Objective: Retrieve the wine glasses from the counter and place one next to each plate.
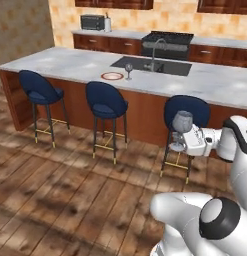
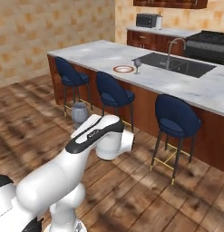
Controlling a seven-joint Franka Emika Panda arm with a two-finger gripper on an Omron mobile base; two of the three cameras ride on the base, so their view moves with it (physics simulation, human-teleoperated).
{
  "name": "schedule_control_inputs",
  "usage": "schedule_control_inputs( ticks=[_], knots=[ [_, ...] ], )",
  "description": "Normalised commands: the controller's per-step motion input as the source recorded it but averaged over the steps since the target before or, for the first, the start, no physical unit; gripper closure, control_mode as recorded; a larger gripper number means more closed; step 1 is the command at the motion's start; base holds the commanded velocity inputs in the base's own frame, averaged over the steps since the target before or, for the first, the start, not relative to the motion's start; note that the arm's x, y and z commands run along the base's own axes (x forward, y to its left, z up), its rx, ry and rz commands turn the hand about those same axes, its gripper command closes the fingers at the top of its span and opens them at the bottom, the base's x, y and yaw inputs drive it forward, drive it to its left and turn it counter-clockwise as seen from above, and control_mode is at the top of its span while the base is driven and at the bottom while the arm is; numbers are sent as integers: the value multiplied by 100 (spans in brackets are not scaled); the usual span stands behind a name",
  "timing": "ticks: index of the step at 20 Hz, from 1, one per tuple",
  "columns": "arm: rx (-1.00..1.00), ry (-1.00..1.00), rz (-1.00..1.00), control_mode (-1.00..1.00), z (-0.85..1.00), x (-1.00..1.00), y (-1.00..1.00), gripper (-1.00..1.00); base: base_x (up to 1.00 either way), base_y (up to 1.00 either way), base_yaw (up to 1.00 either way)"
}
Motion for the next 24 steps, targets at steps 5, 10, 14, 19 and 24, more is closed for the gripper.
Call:
schedule_control_inputs(
  ticks=[5,10,14,19,24],
  knots=[
    [0,0,0,100,0,0,0,100,77,100,-21],
    [0,0,0,100,0,0,0,100,100,100,-32],
    [0,0,0,100,0,0,0,100,100,100,-33],
    [0,0,0,100,0,0,0,100,100,100,-28],
    [0,0,0,100,0,0,0,100,98,100,-21]
  ],
)
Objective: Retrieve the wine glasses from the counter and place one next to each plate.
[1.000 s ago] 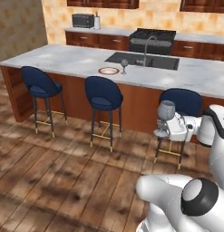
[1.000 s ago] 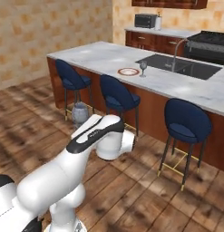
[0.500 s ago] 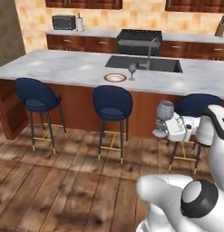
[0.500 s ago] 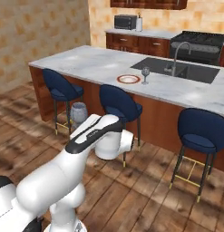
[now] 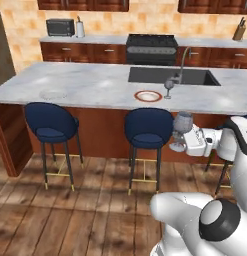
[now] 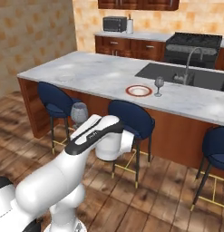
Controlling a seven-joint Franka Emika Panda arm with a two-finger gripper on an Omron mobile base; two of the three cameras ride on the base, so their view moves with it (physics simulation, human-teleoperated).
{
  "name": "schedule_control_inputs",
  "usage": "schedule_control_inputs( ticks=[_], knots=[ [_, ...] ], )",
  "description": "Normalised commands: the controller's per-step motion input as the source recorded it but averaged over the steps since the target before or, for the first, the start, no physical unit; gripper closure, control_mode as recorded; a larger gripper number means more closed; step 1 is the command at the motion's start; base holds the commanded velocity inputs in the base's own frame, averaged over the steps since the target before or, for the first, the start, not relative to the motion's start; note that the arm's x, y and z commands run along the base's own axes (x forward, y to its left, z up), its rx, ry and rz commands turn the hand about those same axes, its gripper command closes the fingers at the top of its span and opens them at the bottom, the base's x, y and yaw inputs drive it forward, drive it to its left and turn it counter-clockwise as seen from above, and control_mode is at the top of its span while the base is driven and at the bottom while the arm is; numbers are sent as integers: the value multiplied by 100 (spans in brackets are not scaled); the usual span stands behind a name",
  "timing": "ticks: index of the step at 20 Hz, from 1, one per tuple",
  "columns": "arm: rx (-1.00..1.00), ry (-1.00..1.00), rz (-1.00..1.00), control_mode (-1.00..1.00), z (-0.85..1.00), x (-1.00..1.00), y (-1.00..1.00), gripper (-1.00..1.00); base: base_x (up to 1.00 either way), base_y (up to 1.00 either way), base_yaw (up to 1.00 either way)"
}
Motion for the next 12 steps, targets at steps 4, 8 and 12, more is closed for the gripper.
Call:
schedule_control_inputs(
  ticks=[4,8,12],
  knots=[
    [0,0,0,100,0,0,0,100,100,100,-21],
    [0,0,0,100,0,0,0,100,100,100,-22],
    [0,0,0,100,0,0,0,100,99,100,-21]
  ],
)
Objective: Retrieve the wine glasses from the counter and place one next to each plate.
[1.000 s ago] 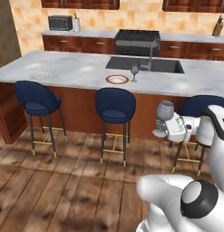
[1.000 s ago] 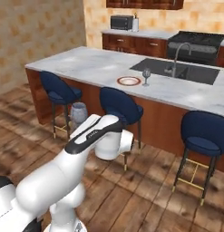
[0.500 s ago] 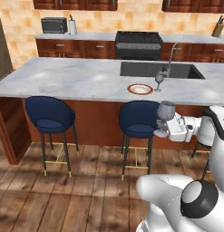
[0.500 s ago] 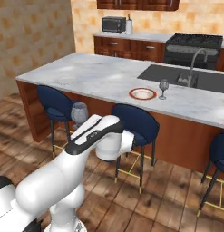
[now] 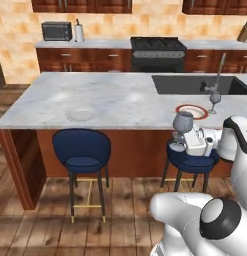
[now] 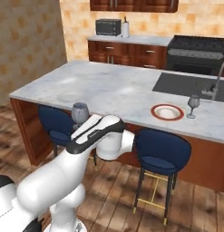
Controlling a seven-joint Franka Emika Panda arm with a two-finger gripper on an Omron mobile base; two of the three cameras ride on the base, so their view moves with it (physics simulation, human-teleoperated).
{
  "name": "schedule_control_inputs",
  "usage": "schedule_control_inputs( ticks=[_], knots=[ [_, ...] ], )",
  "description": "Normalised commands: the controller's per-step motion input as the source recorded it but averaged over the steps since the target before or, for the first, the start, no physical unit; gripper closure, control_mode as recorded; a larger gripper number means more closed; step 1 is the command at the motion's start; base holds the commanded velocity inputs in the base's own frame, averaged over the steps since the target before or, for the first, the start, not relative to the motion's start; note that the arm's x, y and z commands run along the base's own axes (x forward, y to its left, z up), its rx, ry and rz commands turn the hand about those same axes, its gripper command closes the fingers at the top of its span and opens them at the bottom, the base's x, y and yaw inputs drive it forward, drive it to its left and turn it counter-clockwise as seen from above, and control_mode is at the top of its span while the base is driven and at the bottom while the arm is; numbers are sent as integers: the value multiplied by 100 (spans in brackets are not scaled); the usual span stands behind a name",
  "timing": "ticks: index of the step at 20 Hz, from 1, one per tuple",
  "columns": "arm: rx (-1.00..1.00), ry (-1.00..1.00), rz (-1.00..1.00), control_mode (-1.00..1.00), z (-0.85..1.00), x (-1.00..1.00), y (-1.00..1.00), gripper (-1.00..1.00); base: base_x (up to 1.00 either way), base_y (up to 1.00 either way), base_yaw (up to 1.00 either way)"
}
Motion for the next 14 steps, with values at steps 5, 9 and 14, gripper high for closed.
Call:
schedule_control_inputs(
  ticks=[5,9,14],
  knots=[
    [0,0,0,100,0,0,0,100,72,100,-17],
    [0,0,0,100,0,0,0,100,77,100,-15],
    [0,0,0,100,0,0,0,100,98,41,-6]
  ],
)
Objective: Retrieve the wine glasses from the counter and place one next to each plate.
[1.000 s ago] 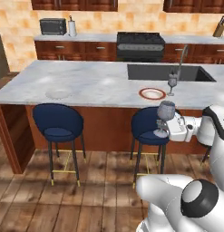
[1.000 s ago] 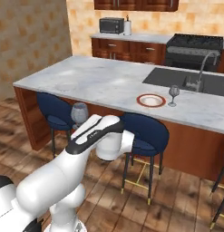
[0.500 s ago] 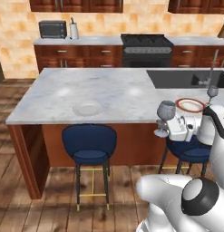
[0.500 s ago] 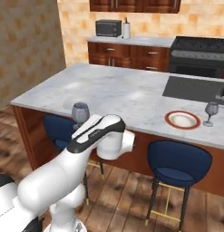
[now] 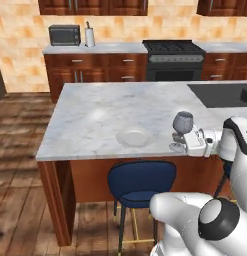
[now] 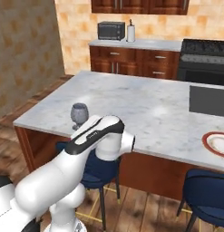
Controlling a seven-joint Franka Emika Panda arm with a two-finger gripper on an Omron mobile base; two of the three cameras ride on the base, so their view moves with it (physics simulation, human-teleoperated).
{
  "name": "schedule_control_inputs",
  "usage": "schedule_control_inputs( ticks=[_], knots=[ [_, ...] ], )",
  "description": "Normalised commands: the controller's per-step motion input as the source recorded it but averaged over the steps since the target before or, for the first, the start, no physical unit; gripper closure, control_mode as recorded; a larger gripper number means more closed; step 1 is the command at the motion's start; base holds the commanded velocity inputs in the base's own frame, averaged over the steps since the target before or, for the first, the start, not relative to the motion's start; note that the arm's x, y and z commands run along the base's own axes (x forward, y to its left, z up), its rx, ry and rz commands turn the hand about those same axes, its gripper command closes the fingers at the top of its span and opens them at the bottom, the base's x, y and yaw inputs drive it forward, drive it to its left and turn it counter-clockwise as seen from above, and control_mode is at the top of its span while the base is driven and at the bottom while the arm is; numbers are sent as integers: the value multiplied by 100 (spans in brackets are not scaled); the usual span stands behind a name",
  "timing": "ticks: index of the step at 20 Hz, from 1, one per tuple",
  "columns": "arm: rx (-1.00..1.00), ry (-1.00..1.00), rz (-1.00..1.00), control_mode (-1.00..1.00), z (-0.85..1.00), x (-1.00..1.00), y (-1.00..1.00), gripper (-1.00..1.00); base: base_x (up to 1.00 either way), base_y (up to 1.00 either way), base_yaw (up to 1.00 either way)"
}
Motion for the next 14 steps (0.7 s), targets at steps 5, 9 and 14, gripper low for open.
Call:
schedule_control_inputs(
  ticks=[5,9,14],
  knots=[
    [0,0,0,100,0,0,0,100,91,-22,0],
    [0,0,0,100,0,0,0,100,70,12,5],
    [0,0,0,100,0,0,0,100,22,15,-36]
  ],
)
